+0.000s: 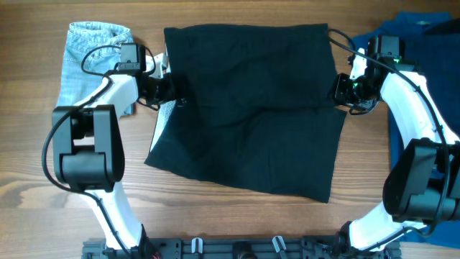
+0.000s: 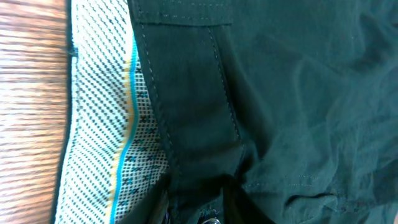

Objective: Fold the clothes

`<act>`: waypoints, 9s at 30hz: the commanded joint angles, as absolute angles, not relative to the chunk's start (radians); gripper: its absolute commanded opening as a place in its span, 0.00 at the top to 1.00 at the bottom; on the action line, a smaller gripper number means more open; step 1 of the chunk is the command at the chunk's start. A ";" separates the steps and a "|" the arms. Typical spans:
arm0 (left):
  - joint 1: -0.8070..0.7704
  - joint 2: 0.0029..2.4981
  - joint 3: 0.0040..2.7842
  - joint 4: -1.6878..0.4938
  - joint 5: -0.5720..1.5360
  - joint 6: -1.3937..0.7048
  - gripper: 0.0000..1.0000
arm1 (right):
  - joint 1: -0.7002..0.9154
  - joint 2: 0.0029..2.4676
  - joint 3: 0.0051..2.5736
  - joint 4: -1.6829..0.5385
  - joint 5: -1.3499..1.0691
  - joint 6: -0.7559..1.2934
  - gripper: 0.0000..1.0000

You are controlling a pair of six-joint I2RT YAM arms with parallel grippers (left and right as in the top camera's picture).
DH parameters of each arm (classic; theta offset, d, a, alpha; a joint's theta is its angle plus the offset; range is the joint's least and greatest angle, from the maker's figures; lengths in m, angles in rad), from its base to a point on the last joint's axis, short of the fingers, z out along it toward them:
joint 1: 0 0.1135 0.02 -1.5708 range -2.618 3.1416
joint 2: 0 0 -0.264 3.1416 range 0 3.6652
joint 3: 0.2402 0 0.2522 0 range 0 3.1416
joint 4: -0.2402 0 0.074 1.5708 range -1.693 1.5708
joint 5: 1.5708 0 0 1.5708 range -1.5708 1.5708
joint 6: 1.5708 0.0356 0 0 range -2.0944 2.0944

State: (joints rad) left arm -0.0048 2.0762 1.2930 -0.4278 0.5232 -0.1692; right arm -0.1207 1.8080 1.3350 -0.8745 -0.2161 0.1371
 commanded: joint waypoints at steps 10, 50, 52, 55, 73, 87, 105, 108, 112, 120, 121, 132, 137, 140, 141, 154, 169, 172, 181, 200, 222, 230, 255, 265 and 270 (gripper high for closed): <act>0.030 2.056 1.279 -0.439 0.568 -0.164 0.96 | -0.121 1.796 1.328 -0.871 -0.204 0.131 0.56; 0.057 1.854 1.297 -0.598 0.266 -0.307 0.61 | -0.121 1.798 1.326 -0.862 -0.210 0.139 0.76; 0.057 1.839 1.297 -0.645 0.232 -0.343 0.61 | -0.121 1.799 1.317 -0.860 -0.211 0.142 0.81; 0.057 1.833 1.296 -0.708 0.223 -0.357 0.63 | -0.121 1.816 1.314 -0.860 -0.212 0.141 0.89; 0.057 1.799 1.293 -1.042 0.062 -0.455 0.93 | -0.121 1.880 1.314 -1.072 -0.218 0.282 0.95; -0.022 1.457 1.068 -0.991 0.070 -0.533 0.89 | -0.121 1.627 1.095 -1.139 -0.264 0.401 0.96; -0.062 1.456 1.058 -0.900 0.070 -0.533 0.56 | -0.121 1.233 0.614 -1.095 -0.443 0.693 0.80; -0.062 1.456 1.058 -0.896 0.070 -0.532 0.54 | -0.121 1.233 0.567 -1.015 -0.426 0.760 0.78; -0.062 1.456 1.058 -0.897 0.070 -0.532 0.52 | -0.121 1.233 0.566 -0.980 -0.366 0.789 0.23; -0.062 1.456 1.058 -0.883 0.070 -0.532 0.52 | -0.121 1.233 0.562 -1.016 -0.367 0.781 0.32; -0.062 1.456 1.058 -0.882 0.070 -0.532 0.51 | -0.121 1.233 0.562 -1.021 -0.367 0.782 0.32; -0.062 1.456 1.058 -0.879 0.070 -0.532 0.50 | -0.121 1.233 0.447 -0.856 -0.430 0.815 0.40; -0.062 1.456 1.058 -0.878 0.070 -0.532 0.50 | -0.121 1.233 0.419 -0.813 -0.427 0.820 0.40; -0.062 1.456 1.058 -0.878 0.070 -0.532 0.50 | -0.121 1.233 0.419 -0.801 -0.427 0.820 0.47; -0.062 1.456 1.058 -0.879 0.070 -0.532 0.50 | -0.121 1.233 0.419 -0.794 -0.427 0.819 0.51; -0.062 1.455 1.058 -1.021 0.069 -0.532 0.50 | -0.121 1.233 0.421 -0.747 -0.427 0.784 0.96; -0.052 1.453 0.816 -0.908 0.022 -0.769 0.49 | -0.121 1.233 0.421 -0.733 -0.427 0.725 0.96; -0.052 1.453 0.799 -0.862 0.019 -0.772 0.49 | -0.121 1.233 0.421 -0.729 -0.428 0.717 0.96; -0.046 1.453 0.759 -0.856 -0.062 -0.907 0.37 | -0.121 1.233 0.421 -0.725 -0.428 0.706 0.96; -0.039 1.454 0.636 -0.698 -0.054 -0.981 0.45 | -0.121 1.233 0.421 -0.715 -0.427 0.702 0.95; -0.039 1.452 0.675 -0.728 0.082 -0.788 0.96 | -0.121 1.233 0.653 -0.881 -0.348 0.544 0.96; -0.088 1.400 0.799 -0.898 0.105 -0.736 0.96 | -0.123 1.233 0.840 -1.039 -0.262 0.472 0.96; -0.109 1.128 0.973 -1.296 0.080 -0.741 0.96 | -0.124 1.279 1.235 -1.279 -0.179 0.363 0.96; -0.109 1.245 1.185 -1.226 -0.013 -0.739 0.96 | -0.124 1.532 1.488 -1.310 -0.216 0.331 0.96; -0.109 1.333 1.190 -1.120 -0.022 -0.736 0.96 | -0.124 1.616 1.618 -1.298 -0.278 0.305 0.96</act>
